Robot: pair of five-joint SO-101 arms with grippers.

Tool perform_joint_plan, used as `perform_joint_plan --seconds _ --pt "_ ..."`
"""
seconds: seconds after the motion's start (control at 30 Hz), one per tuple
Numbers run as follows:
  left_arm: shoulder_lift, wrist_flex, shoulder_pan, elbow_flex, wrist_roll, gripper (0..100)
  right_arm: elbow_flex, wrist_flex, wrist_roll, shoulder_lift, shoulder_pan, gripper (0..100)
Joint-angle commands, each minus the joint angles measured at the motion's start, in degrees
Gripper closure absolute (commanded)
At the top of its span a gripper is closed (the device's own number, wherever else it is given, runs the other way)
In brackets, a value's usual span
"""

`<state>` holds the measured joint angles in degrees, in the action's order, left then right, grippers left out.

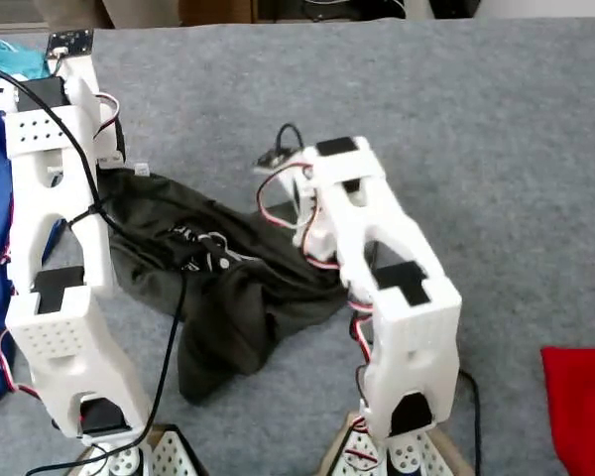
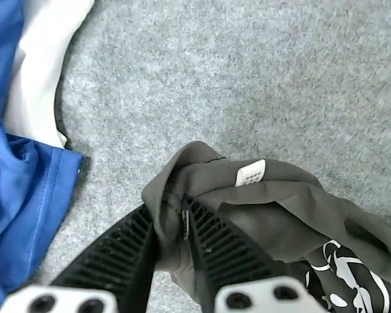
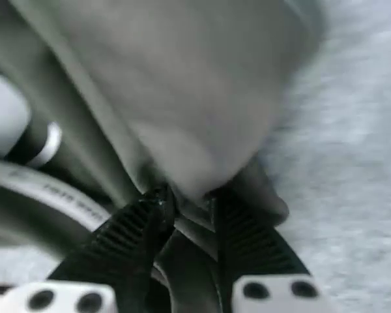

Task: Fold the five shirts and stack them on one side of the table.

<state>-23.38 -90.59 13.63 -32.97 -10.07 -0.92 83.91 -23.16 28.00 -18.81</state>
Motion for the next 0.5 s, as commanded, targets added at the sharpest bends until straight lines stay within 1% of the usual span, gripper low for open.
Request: perform_joint_plan --seconds 0.0,0.13,0.23,0.37,0.47 --pt "0.75 0.53 2.29 -3.78 -0.35 98 -8.84 -0.18 -1.93 -6.55 -1.63 89.3" --pt "0.75 0.62 4.66 -7.47 -0.53 98 -21.23 -5.10 -3.43 -12.44 -1.98 89.3" --pt "0.75 1.05 6.07 -10.64 -2.46 98 -26.51 -5.80 -4.75 -17.45 -2.07 89.3" --pt "0.75 0.79 6.07 -11.25 -5.54 98 -27.03 -2.37 -7.03 -27.03 -1.89 89.1" --pt "0.66 0.70 5.98 -11.25 -5.98 98 -23.08 0.09 -7.38 -35.12 -1.63 89.0"
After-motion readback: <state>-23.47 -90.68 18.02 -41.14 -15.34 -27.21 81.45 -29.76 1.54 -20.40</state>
